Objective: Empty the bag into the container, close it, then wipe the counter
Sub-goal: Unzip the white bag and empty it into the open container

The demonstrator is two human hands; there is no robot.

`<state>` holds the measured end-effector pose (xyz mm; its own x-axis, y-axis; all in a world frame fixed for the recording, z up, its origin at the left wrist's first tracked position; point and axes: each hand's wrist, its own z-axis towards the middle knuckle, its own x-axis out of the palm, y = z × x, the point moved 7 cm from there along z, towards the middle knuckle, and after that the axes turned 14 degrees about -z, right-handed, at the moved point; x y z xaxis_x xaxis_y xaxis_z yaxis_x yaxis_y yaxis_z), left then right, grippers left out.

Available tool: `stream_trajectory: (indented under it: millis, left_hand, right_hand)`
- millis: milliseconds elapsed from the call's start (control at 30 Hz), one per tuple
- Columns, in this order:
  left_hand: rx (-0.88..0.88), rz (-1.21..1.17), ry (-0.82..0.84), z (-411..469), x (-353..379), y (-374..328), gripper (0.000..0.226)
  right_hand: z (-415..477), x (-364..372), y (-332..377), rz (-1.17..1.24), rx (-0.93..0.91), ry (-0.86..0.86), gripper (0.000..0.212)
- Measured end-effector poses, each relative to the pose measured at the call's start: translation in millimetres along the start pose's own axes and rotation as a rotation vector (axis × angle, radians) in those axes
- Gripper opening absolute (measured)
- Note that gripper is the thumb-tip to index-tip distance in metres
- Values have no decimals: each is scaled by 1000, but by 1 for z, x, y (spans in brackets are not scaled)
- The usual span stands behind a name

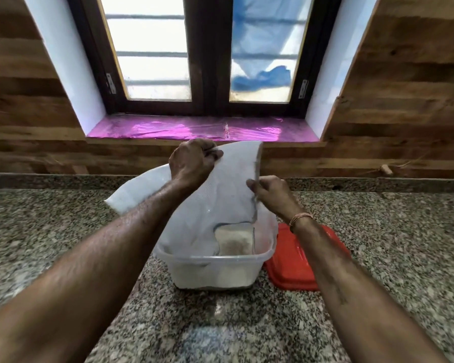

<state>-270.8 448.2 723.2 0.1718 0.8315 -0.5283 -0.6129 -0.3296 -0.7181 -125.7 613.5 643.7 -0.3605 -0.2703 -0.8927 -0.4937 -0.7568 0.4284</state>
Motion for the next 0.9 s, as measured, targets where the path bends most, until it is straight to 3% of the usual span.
stream_trajectory:
  millis: [67, 100, 167, 200, 233, 300, 400, 500, 633, 733, 800, 833, 900]
  left_hand:
    - [-22, 28, -10, -1, -6, 10, 23]
    - [-28, 38, 1, -3, -8, 13, 23]
    - [-12, 39, 49, -6, -2, 9, 20]
    - [-2, 28, 72, -7, 2, 4, 19]
    - [8, 6, 85, -8, 6, -2, 17]
    - [11, -31, 68, -7, 10, -13, 16]
    - [6, -42, 43, -8, 9, -11, 19]
    - [50, 93, 30, -13, 0, -1, 25]
    - [3, 301, -171, -34, -40, 41, 71]
    - [-225, 73, -406, -65, -68, 91, 102]
    - [-462, -313, -451, -81, -66, 131, 111]
    - [-544, -572, -451, -86, -61, 147, 104]
    - [-623, -941, -401, -92, -48, 162, 57]
  right_hand:
    - [1, -1, -14, 28, 22, -26, 26]
    - [4, -4, -17, 139, 31, -56, 27]
    - [7, -6, -7, 492, -5, -53, 79]
    - [8, -5, 1, 635, -36, -51, 93]
    - [9, -4, 8, 709, -67, -48, 91]
    - [9, 2, 12, 643, -95, -42, 62]
    - [13, 18, -12, 433, -62, -31, 39]
    - [19, 24, -39, 373, -28, -49, 3]
    - [22, 29, -50, 713, 9, -1, 12]
    - [24, 32, -48, 814, -11, 12, 16]
    - [25, 36, -48, 869, -7, 27, 18]
    - [28, 40, -48, 893, -5, 39, 18]
    - [32, 42, -45, 949, -15, 77, 18]
